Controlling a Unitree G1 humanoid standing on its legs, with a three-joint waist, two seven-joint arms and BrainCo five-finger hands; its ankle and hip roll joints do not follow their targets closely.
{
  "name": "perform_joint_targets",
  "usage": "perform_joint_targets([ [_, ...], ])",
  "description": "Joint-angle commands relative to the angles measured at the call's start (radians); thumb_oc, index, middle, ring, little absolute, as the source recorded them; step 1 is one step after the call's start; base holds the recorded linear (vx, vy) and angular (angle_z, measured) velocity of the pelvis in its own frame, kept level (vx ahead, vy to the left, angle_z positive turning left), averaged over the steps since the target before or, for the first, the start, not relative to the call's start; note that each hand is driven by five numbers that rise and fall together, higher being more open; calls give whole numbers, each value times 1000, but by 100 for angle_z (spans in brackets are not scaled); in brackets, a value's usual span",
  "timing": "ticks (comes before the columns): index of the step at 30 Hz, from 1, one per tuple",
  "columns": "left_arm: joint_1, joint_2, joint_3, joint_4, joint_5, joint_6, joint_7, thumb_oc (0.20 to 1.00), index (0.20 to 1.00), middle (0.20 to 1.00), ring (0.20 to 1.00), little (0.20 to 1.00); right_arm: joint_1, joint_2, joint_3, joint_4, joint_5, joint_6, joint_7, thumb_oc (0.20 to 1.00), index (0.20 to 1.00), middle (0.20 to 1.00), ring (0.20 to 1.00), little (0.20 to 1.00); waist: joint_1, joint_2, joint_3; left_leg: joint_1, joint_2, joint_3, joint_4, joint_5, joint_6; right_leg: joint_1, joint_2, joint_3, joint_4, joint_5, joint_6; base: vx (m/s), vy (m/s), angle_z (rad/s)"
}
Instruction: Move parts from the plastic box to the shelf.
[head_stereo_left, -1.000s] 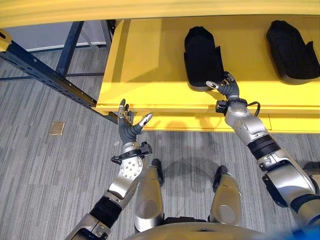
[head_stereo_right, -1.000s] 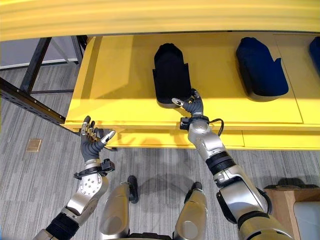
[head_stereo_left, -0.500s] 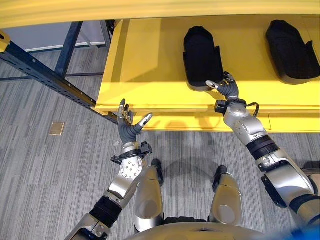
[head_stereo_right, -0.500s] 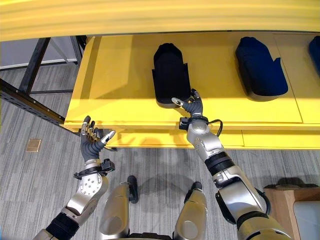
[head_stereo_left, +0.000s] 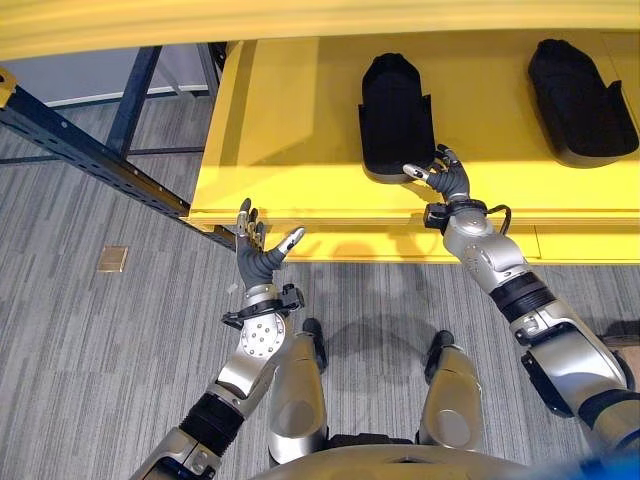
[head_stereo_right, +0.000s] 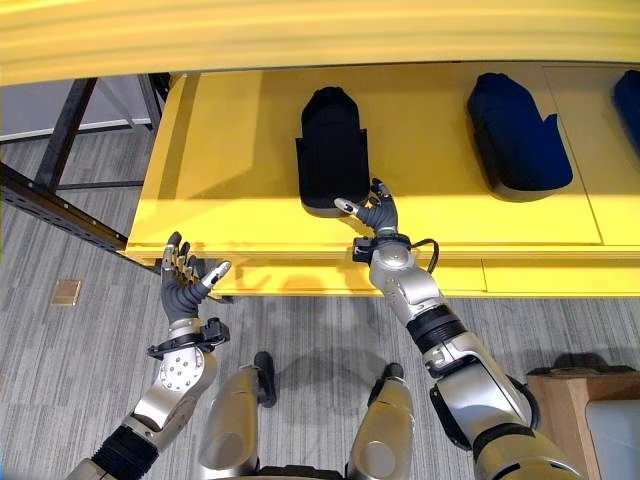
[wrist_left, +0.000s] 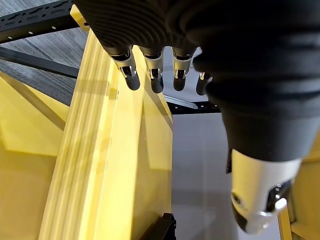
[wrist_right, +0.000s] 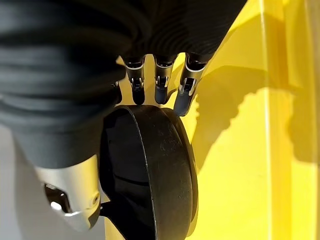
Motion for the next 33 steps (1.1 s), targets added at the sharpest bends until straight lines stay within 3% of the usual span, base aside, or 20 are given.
perform_joint_targets([
  [1,-20,2,11,-78,64,-51,11,1000,1000,1000,1000,1000,81,126,57,58,55,34,-75,1000,1000,1000,1000,1000,51,1,62,67,9,93,17,-54,42,25,-11,-97,51,-3,-23,0,0,0],
  [5,-17,-6,12,-89,69,-44,45,1000,1000,1000,1000,1000,81,85,-34,37,-100,-166,-218,1000,1000,1000,1000,1000,33,3,65,68,10,93,17,-56,43,21,-5,-86,52,-4,-22,-3,23,0],
  [6,-12,-7,14,-97,72,-44,57,1000,1000,1000,1000,1000,91,69,-64,-20,-203,-239,-236,1000,1000,1000,1000,1000,22,5,65,70,11,95,14,-56,43,21,-2,-82,48,-3,-22,-1,51,0],
  [8,-8,-6,15,-101,71,-46,64,1000,1000,1000,1000,1000,96,59,-79,-69,-280,-260,-244,1000,1000,1000,1000,1000,16,6,65,71,10,96,10,-55,42,21,0,-80,43,-1,-20,0,39,-1],
  [12,4,-9,16,-107,72,-60,79,1000,1000,1000,1000,1000,99,42,-88,-205,-434,-253,-270,1000,1000,1000,1000,1000,1,12,65,75,10,101,1,-52,41,21,1,-76,30,4,-19,-3,37,-2],
  [20,24,-13,20,-99,64,-87,75,1000,1000,1000,1000,1000,87,25,-85,-325,-528,-227,-253,1000,1000,1000,1000,1000,-7,18,60,88,8,107,-6,-58,43,28,-2,-74,19,2,-20,2,13,0],
  [26,35,-11,32,-94,63,-100,71,1000,1000,1000,1000,1000,100,-11,-55,-429,-675,-210,-187,1000,1000,1000,1000,1000,-11,17,59,94,8,109,-10,-60,42,34,-1,-75,13,0,-21,0,0,0],
  [28,35,-13,47,-97,69,-106,86,1000,1000,1000,1000,1000,118,-49,-34,-495,-754,-204,-126,1000,1000,1000,1000,1000,-18,14,59,89,12,123,-20,-43,53,22,3,-75,-4,21,-30,-31,9,-1],
  [33,33,0,77,-93,65,-111,100,1000,1000,1000,1000,1000,154,-143,13,-611,-857,-239,-25,1000,1000,1000,1000,1000,-27,2,62,93,18,125,-16,-61,45,26,4,-68,-7,8,-10,-19,-5,-5],
])
